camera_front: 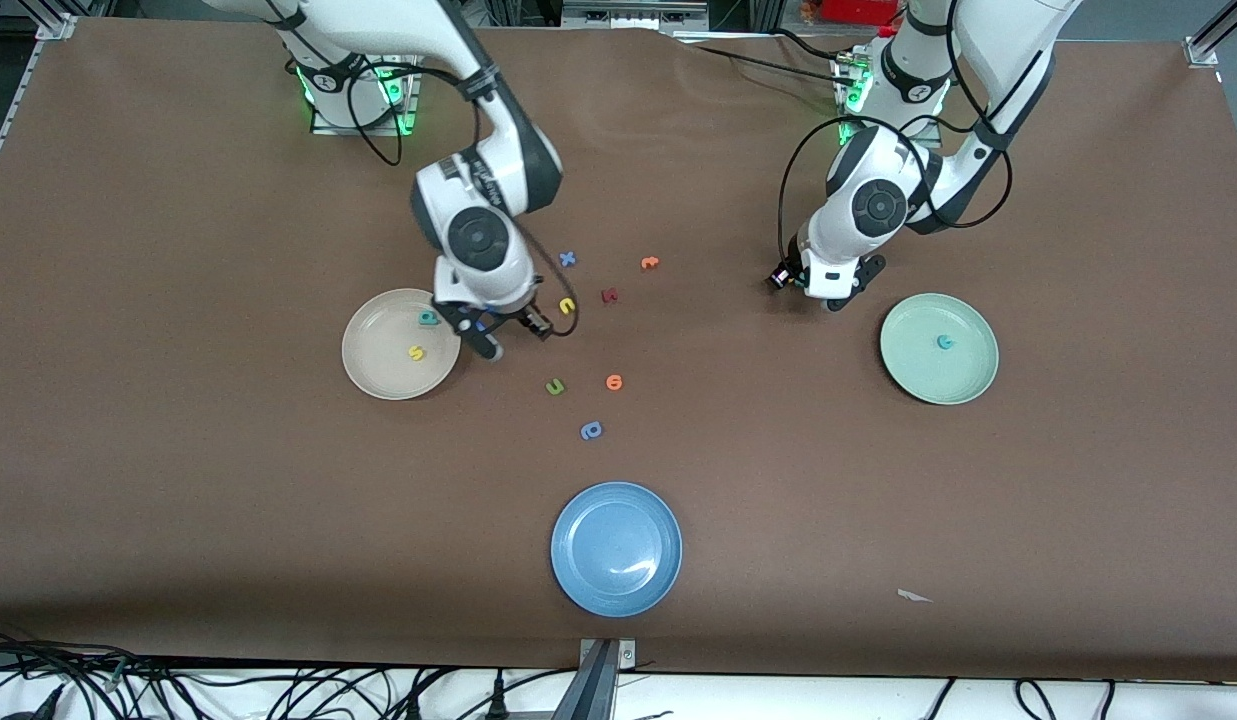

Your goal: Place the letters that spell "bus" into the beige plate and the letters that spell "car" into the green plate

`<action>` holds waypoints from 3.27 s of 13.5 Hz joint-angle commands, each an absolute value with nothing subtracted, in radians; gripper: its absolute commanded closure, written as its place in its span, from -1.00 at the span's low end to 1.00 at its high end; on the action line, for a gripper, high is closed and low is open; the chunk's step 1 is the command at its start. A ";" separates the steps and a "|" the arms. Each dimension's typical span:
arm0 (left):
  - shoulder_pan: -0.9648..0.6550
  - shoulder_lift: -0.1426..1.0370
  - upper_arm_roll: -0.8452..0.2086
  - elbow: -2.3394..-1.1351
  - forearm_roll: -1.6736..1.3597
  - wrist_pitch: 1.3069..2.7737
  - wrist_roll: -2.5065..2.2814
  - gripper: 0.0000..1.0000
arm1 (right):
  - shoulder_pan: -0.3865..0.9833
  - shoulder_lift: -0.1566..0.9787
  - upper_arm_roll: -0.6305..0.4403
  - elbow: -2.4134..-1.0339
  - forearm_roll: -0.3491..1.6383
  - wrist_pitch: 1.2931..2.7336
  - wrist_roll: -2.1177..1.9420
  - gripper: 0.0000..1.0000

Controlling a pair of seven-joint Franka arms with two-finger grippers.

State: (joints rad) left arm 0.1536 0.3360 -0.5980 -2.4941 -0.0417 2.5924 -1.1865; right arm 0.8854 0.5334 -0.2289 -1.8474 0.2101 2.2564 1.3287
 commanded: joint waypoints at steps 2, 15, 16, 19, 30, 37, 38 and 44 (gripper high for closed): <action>0.173 0.311 -0.612 -2.510 -0.066 2.586 -1.152 -0.10 | 0.952 0.587 -0.238 -1.841 0.229 2.310 1.425 -0.58; 0.170 0.307 -0.617 -2.448 -0.058 2.568 -1.152 0.84 | 1.009 0.646 -0.236 -1.855 0.232 2.427 1.606 -0.12; 0.172 0.307 -0.617 -2.416 -0.058 2.542 -1.152 0.84 | 1.009 0.646 -0.236 -1.862 0.232 2.427 1.605 -0.12; 0.181 0.308 -0.617 -2.297 -0.063 2.409 -1.152 0.84 | 1.017 0.650 -0.236 -1.864 0.232 2.428 1.606 -0.10; 0.555 0.371 -0.591 -2.088 0.148 2.069 -0.637 0.84 | 1.009 0.628 -0.268 -1.839 0.218 2.352 1.563 0.89; 0.598 0.545 -0.586 -2.039 0.318 2.144 -0.646 0.72 | 1.011 0.479 -0.475 -1.876 0.219 2.117 1.130 0.84; 0.600 0.551 -0.586 -2.039 0.316 2.146 -0.649 0.69 | 1.011 0.460 -0.506 -1.905 0.219 2.114 1.070 0.84; 0.588 0.540 -0.610 -2.013 0.302 2.137 -0.705 -1.00 | 1.009 0.402 -0.712 -2.066 0.225 2.152 0.658 0.77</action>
